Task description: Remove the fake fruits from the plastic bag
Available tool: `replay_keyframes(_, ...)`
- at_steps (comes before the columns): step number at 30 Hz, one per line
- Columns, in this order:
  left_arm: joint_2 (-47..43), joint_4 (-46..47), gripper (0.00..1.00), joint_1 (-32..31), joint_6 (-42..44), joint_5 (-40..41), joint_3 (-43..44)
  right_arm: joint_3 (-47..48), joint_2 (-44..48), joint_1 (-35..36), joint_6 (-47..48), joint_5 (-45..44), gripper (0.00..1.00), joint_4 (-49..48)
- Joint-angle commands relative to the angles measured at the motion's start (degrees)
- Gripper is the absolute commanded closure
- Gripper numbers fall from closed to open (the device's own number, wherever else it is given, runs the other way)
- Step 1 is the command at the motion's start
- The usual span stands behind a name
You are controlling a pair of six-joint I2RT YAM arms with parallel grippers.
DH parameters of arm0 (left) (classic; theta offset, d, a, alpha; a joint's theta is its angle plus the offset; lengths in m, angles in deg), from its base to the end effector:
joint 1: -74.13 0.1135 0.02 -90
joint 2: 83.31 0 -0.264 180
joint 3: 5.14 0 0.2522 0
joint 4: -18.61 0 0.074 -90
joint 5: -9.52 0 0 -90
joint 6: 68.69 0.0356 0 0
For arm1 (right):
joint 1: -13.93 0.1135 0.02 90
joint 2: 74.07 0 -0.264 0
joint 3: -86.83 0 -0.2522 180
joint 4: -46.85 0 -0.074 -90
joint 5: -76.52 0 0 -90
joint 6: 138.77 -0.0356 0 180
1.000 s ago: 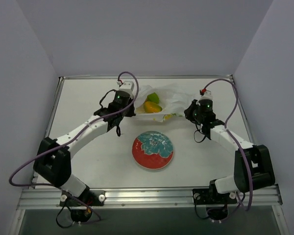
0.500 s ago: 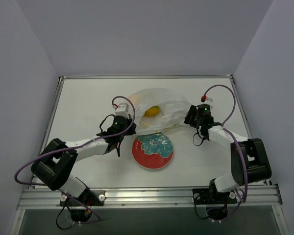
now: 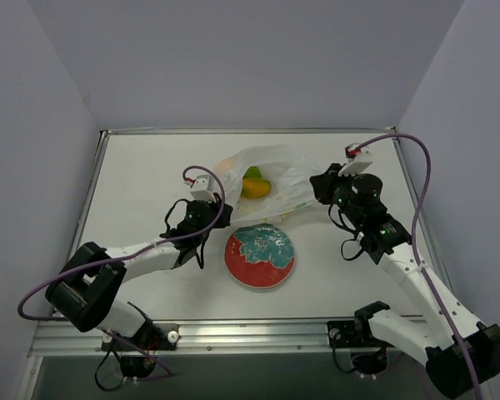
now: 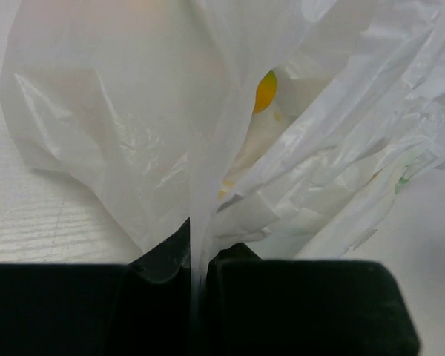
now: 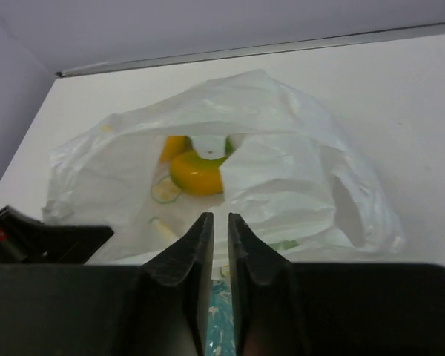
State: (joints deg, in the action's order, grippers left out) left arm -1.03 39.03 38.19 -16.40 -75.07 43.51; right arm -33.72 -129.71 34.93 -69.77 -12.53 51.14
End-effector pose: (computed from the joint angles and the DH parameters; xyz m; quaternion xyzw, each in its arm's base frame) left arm 0.2457 -0.1740 0.2104 -0.0414 0.7823 -0.3422 0.5188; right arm 0.2166 0.0838 0.3473 -0.0058 0.7100 0.2578 0.6552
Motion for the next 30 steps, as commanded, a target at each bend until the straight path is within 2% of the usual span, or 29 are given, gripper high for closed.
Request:
replay_keyframes(1,-0.80,3.97,0.98,-0.18,0.71,0.13,0.96,2.56,-4.64,3.69,5.59,12.81,0.93,1.13)
replay_keyframes(3,-1.50,4.06,0.98,-0.18,0.98,-0.05,1.23,5.27,-10.50,9.48,8.93,13.03,0.95,1.13)
replay_keyframes(4,-1.60,4.06,0.98,-0.27,0.98,-0.14,1.32,6.24,-12.46,11.42,13.39,11.54,0.96,-0.09)
replay_keyframes(6,-1.86,3.18,0.98,-0.18,1.15,-0.05,2.10,8.79,-18.24,14.32,16.58,10.13,0.97,-1.16)
replay_keyframes(12,-1.51,0.37,0.98,0.00,0.27,0.92,4.21,17.38,-33.79,13.37,26.34,8.81,0.93,-6.08)
replay_keyframes(17,-1.42,1.07,0.98,0.35,1.32,-0.49,3.43,23.91,-43.04,11.97,30.04,9.24,0.76,-5.91)
replay_keyframes(18,-1.25,0.98,0.98,0.52,1.41,-0.57,3.51,24.79,-43.85,11.88,31.26,10.20,0.66,-5.91)
replay_keyframes(19,-1.16,0.98,0.98,0.70,1.50,-1.10,3.60,26.19,-44.81,11.62,31.97,10.82,0.62,-5.99)
replay_keyframes(24,-1.68,-0.69,0.98,1.14,2.56,-0.84,4.13,30.41,-51.23,9.86,36.10,13.01,0.47,-3.89)
replay_keyframes(28,-1.86,-0.95,0.98,1.49,2.73,-0.84,4.39,33.57,-55.01,7.14,36.99,20.56,0.35,-3.44)
replay_keyframes(30,-1.77,-0.51,0.98,1.58,2.65,-1.10,4.31,34.63,-57.21,6.69,37.34,21.11,0.29,-3.10)
